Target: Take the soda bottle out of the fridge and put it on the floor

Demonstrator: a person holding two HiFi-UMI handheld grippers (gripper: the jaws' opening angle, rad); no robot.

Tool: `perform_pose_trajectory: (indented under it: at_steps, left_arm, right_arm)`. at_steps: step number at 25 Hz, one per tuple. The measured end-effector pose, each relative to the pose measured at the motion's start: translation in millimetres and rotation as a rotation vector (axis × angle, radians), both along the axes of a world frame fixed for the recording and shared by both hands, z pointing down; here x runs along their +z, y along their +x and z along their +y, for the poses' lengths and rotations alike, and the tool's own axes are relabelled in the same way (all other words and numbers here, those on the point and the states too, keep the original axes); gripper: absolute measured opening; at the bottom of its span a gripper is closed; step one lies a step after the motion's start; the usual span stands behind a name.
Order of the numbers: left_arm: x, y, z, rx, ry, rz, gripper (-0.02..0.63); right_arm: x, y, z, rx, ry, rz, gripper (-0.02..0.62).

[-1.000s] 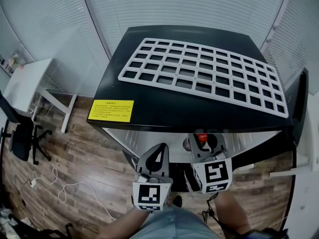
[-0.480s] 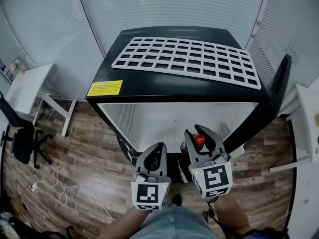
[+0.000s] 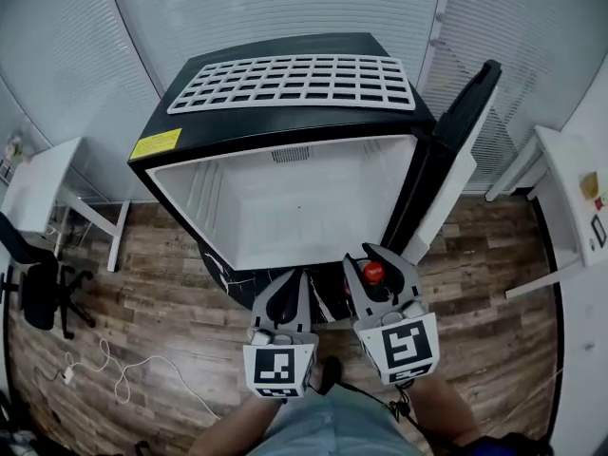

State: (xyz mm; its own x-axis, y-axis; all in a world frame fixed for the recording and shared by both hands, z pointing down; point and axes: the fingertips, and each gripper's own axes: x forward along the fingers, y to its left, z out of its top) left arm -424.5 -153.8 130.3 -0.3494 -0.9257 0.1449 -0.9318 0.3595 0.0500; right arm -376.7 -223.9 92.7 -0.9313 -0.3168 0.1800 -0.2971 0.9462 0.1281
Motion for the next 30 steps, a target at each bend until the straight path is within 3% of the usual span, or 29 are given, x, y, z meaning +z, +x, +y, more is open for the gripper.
perform_pose_trajectory:
  at_steps: [10,19,30]
  left_arm:
    - [-14.8,70.8,-43.7,0.250,0.011,-0.044,0.016]
    - [-23.9,147.5,-78.5,0.609,0.051,-0.052,0.015]
    - [-15.8,250.7,-55.7,1.023,0.071,-0.026,0.017]
  right_arm:
    - [-8.8,96.2,-11.7,0.232,0.021,-0.017,0.118]
    - [-16.5,181.6,-15.4,0.591,0.054,-0.020,0.117]
    - [-6.8,282.8,44.7,1.015,0.055,0.010,0.118]
